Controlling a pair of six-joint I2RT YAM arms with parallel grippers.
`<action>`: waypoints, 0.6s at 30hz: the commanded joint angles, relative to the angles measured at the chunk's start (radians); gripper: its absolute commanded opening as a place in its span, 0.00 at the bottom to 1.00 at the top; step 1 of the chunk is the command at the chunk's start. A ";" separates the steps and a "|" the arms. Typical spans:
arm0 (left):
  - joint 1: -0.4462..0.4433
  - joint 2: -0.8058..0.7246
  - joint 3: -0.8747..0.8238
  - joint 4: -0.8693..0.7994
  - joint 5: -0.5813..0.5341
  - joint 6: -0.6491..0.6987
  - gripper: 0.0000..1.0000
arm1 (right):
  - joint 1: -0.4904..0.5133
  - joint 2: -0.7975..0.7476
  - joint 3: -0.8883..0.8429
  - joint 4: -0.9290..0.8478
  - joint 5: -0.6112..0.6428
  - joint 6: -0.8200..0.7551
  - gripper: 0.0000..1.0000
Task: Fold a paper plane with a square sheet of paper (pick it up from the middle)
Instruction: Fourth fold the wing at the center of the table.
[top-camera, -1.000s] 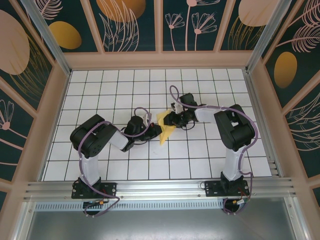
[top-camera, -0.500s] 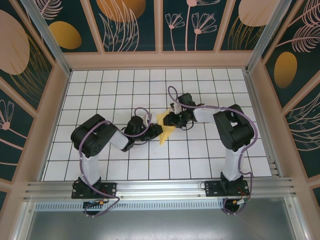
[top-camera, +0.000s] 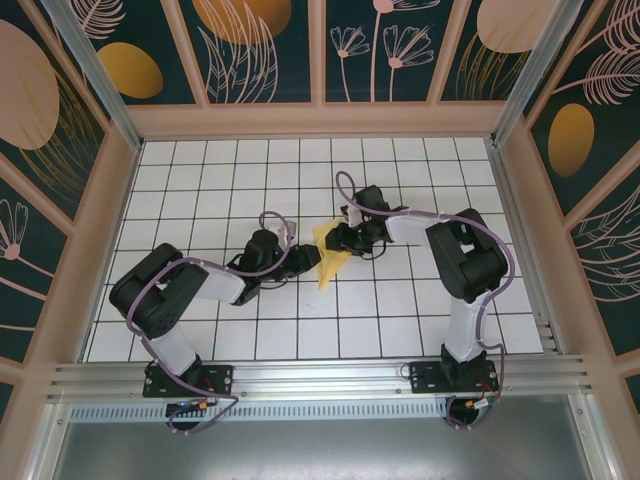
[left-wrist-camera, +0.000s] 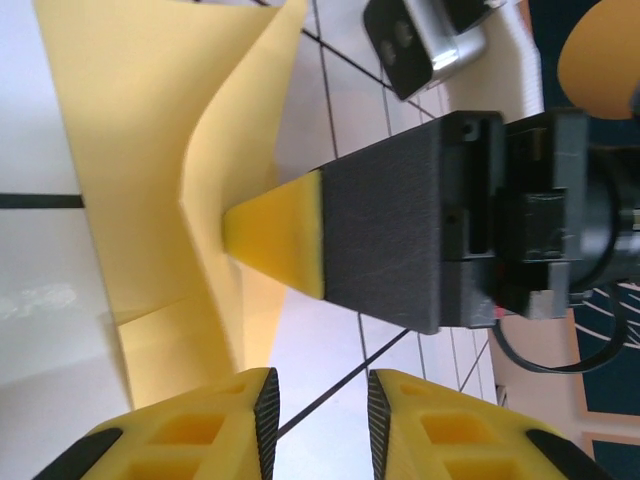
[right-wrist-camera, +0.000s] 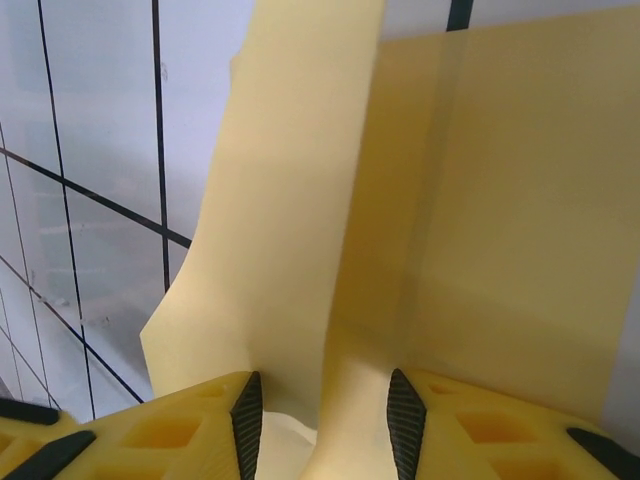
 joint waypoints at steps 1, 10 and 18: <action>0.003 -0.009 0.023 -0.012 0.003 0.040 0.33 | 0.004 0.077 -0.010 -0.042 0.114 0.006 0.44; -0.022 0.087 0.076 0.005 0.052 0.030 0.31 | 0.003 0.095 0.008 -0.066 0.135 0.043 0.46; -0.022 0.129 0.094 -0.032 0.055 0.028 0.29 | 0.003 0.106 0.015 -0.078 0.143 0.061 0.48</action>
